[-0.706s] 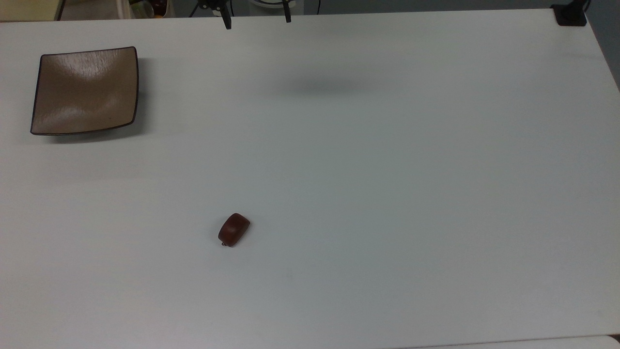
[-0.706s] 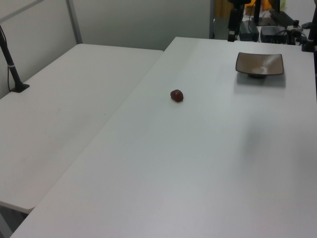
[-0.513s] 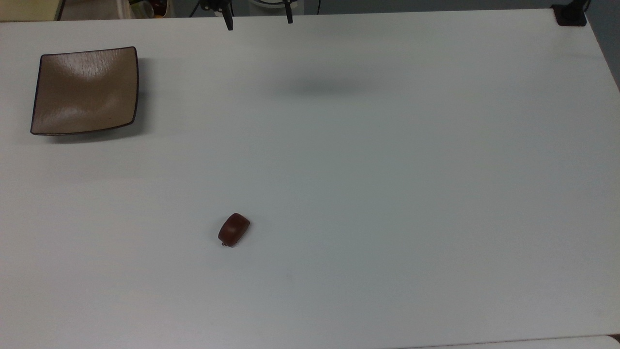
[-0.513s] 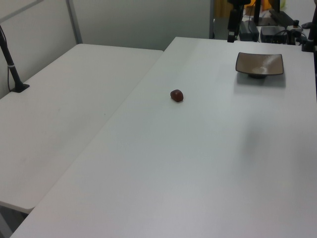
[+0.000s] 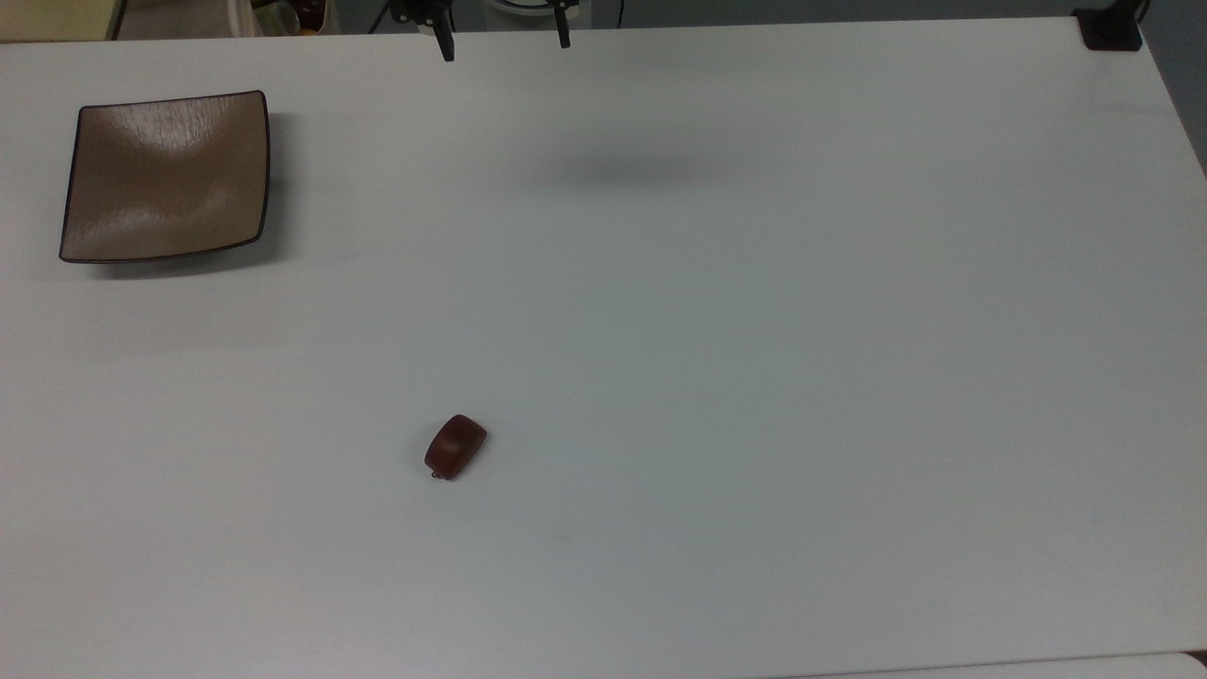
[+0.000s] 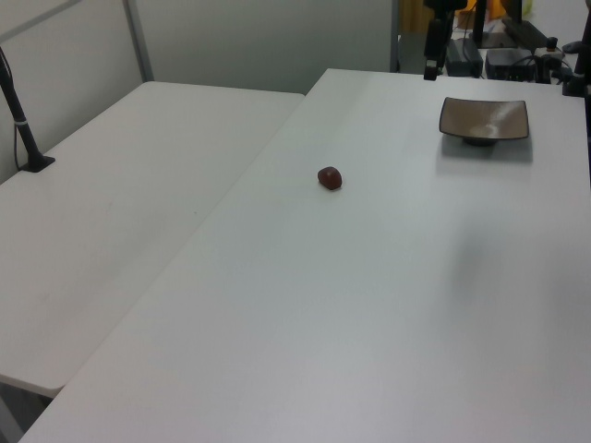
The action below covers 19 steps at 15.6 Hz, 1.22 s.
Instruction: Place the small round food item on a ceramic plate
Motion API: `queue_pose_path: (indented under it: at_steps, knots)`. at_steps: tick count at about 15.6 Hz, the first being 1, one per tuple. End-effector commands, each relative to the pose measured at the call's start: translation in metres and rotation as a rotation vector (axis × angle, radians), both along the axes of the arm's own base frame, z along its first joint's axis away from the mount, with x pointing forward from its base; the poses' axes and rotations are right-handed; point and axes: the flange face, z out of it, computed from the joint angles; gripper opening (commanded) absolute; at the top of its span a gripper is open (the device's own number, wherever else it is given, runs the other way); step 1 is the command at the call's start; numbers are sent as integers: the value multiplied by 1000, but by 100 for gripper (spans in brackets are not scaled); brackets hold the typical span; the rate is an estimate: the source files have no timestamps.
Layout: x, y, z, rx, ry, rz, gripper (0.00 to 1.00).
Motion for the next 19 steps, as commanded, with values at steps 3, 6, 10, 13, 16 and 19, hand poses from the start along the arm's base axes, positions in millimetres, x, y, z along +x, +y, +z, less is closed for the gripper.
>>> queue_pose_path:
  at_steps: [3,6,10,13,16,19]
  knots:
    - [16,0,-22,10,-43,12,100]
    - [29,1,-27,14,-94,2,100]
    - [47,-1,-38,19,-147,-27,100]
    - [64,0,-44,26,-170,-79,100]
    - [88,6,-50,38,-166,-220,100]
    - [109,10,-56,49,-165,-340,100]
